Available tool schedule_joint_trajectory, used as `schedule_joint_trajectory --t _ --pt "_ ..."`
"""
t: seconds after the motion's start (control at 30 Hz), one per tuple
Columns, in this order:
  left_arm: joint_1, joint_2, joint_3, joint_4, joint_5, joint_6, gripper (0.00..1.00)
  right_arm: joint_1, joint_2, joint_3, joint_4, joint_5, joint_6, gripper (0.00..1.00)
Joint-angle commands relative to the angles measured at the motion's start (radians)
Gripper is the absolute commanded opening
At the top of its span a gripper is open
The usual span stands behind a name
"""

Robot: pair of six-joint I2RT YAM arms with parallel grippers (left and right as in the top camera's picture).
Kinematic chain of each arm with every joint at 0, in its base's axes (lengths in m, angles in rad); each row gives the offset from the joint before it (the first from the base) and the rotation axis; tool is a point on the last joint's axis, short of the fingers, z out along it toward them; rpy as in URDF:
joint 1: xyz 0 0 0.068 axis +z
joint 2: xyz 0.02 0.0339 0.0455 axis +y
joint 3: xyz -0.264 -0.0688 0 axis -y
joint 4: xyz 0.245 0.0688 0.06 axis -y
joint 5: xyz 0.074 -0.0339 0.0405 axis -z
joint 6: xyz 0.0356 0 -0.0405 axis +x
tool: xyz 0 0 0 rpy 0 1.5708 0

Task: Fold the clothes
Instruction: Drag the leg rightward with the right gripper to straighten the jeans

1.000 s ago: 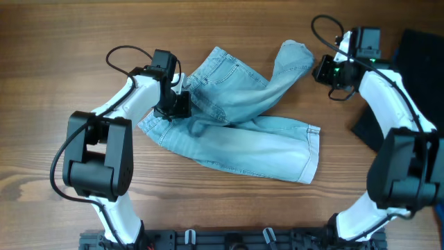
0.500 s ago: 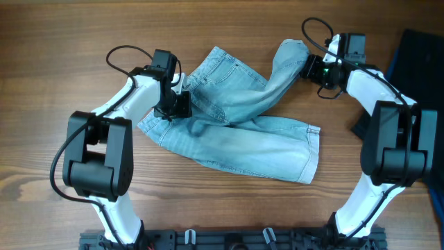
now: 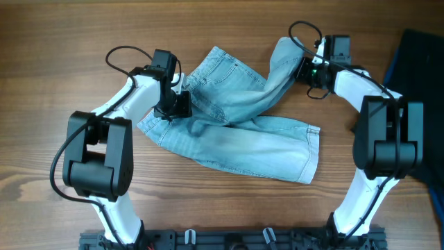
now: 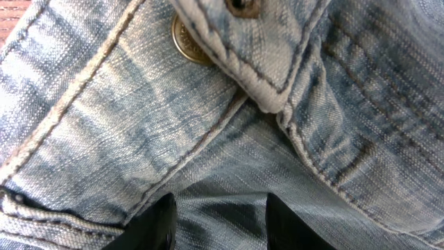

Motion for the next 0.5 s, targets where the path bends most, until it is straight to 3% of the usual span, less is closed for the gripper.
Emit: schedule_joint_trajectory --t 0.0,0.13,0.33,0.4,0.47 --pt "0.001 0.021 0.005 -0.014 -0.037 -0.022 0.41 -0.006 -0.069 0.002 -0.036 0.047 -0.051 0.18" --pt "0.001 0.021 0.005 -0.01 -0.036 -0.044 0.42 -0.014 -0.258 0.002 -0.101 0.197 -0.163 0.04" --pt "0.002 0.018 0.006 -0.01 -0.036 -0.045 0.42 -0.014 -0.478 0.002 -0.277 0.314 -0.178 0.04" --pt "0.003 0.014 0.007 -0.014 -0.037 -0.06 0.44 -0.014 -0.496 0.002 -0.387 0.389 -0.15 0.04" --pt "0.01 0.006 0.011 -0.03 -0.037 -0.059 0.46 -0.021 -0.494 0.002 -0.562 0.52 -0.018 0.04"
